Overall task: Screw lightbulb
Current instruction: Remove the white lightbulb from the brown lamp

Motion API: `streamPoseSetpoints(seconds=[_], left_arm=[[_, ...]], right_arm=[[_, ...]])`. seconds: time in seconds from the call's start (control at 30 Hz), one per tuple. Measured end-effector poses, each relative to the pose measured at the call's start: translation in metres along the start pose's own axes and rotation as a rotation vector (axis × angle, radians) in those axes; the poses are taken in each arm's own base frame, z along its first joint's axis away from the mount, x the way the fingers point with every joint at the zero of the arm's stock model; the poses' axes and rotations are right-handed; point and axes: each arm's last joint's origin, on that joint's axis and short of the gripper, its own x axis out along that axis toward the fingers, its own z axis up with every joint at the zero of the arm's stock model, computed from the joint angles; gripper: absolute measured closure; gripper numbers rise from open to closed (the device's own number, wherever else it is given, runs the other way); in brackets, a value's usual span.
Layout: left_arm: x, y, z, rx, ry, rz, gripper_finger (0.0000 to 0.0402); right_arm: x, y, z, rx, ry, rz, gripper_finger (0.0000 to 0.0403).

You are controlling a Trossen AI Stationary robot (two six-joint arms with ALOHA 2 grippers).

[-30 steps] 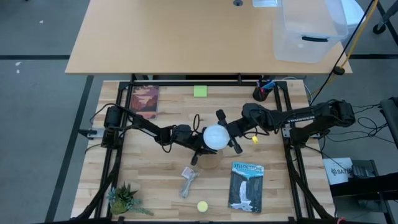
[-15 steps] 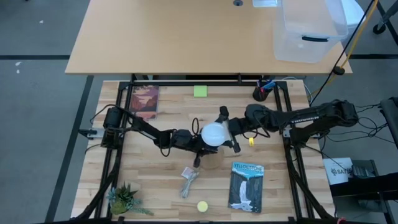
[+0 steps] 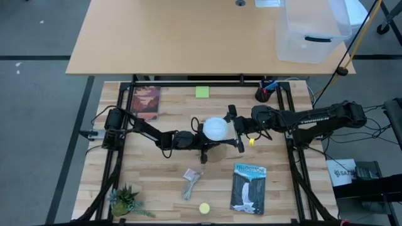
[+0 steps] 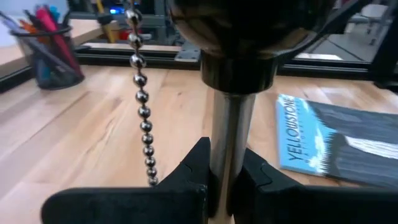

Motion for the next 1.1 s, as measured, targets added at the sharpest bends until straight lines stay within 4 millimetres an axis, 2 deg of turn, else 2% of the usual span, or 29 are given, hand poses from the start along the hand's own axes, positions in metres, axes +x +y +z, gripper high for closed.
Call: streamPoseSetpoints(seconds=[0.1,0.53,0.77,0.9,1.1], left_arm=[[0.0,0.001,0.0,-0.018,-0.003,0.043,0.0372],[-0.001,0.008,0.0,-0.109,-0.02,0.235,0.0372],[-0.001,0.01,0.0,-0.146,-0.03,0.297,0.0372],[-0.001,0.01,0.0,-0.156,-0.03,0.304,0.0372],[-0.001,0.01,-0.001,-0.164,-0.021,0.306,0.0372]], right_arm=[[0.002,0.004,-0.002,0.028,0.021,-0.024,0.008],[0.023,0.018,-0.019,0.06,0.099,-0.407,0.008],[0.046,0.025,-0.024,0.067,-0.019,-0.605,0.008],[0.056,0.025,-0.028,0.069,-0.078,-0.652,0.008],[0.057,0.023,-0.023,0.043,-0.152,-0.719,0.008]])
